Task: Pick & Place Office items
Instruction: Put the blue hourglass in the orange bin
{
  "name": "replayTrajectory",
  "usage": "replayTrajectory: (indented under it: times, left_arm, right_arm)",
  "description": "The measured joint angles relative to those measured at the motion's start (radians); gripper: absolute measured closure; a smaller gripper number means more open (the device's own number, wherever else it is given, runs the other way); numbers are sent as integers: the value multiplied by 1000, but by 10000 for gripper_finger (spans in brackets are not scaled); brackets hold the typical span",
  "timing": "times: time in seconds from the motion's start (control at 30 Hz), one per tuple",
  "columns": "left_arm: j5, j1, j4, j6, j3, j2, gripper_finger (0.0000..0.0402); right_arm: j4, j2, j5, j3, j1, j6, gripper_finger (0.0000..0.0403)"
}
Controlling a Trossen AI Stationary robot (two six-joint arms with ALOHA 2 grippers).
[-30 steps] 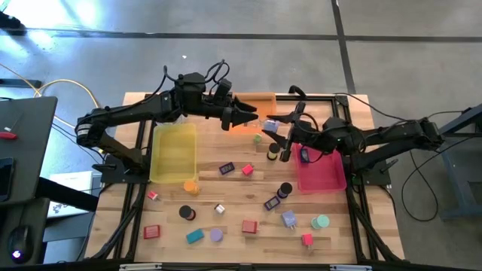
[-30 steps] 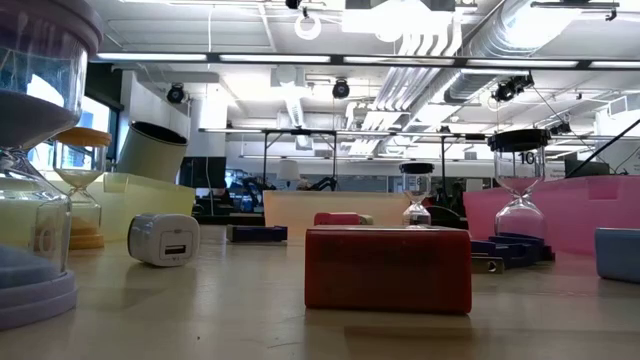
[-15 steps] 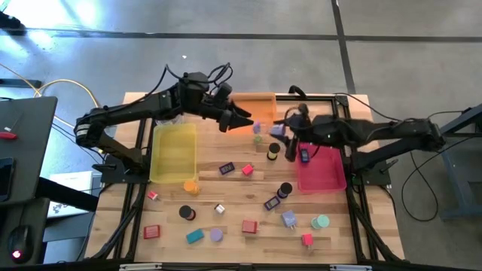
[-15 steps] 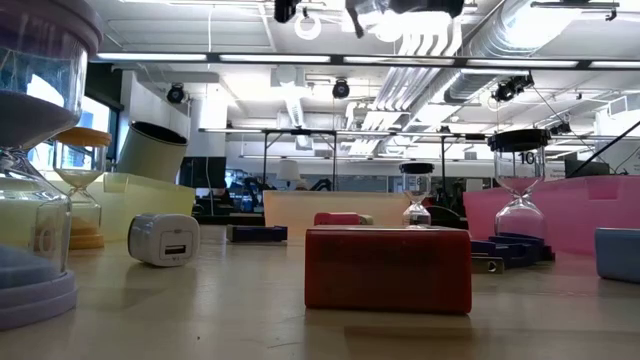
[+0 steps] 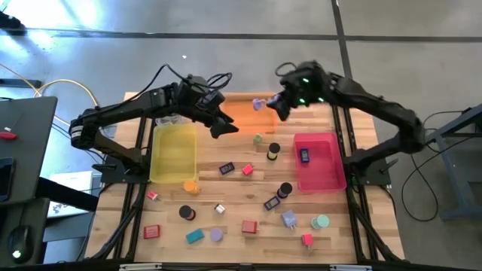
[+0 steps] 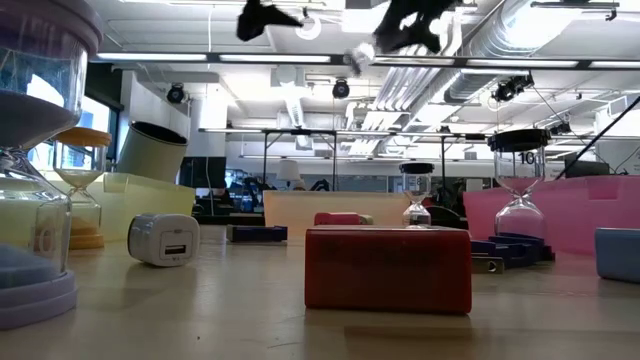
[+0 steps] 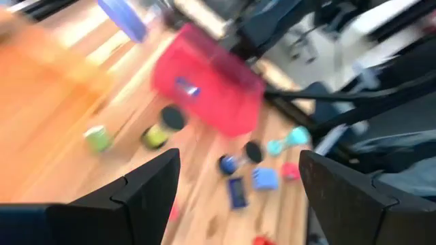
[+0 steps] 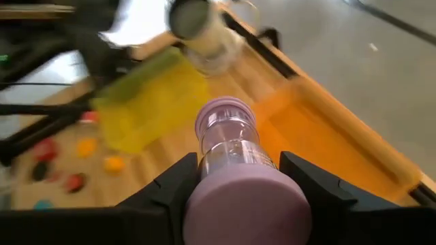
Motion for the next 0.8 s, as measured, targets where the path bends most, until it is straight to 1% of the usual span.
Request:
replayTrajectory:
  times: [0.13,0.27,0.4,0.47,0.57,0.7,0.8]
  left_arm:
    - [-53,-6,-113,33,0,-14,108]
    - [-68,-17,-176,43,0,-13,108]
    - [-70,-15,-211,51,0,-13,108]
    - [-70,-15,-217,51,0,-13,108]
    - [-69,-5,-218,56,0,-13,108]
    - [-70,10,-219,69,0,-13,108]
    - [-69,13,-226,84,0,-13,108]
  right_arm:
    - [-17,134,-4,0,-89,-3,225]
    - [-63,262,24,0,-157,2,225]
    - [-63,362,34,0,-196,-24,225]
    - [-61,398,48,0,-204,-51,225]
    - [-61,438,97,0,-204,-96,225]
    - [-55,460,158,0,-200,-155,225]
    - [-54,462,185,0,-200,-177,225]
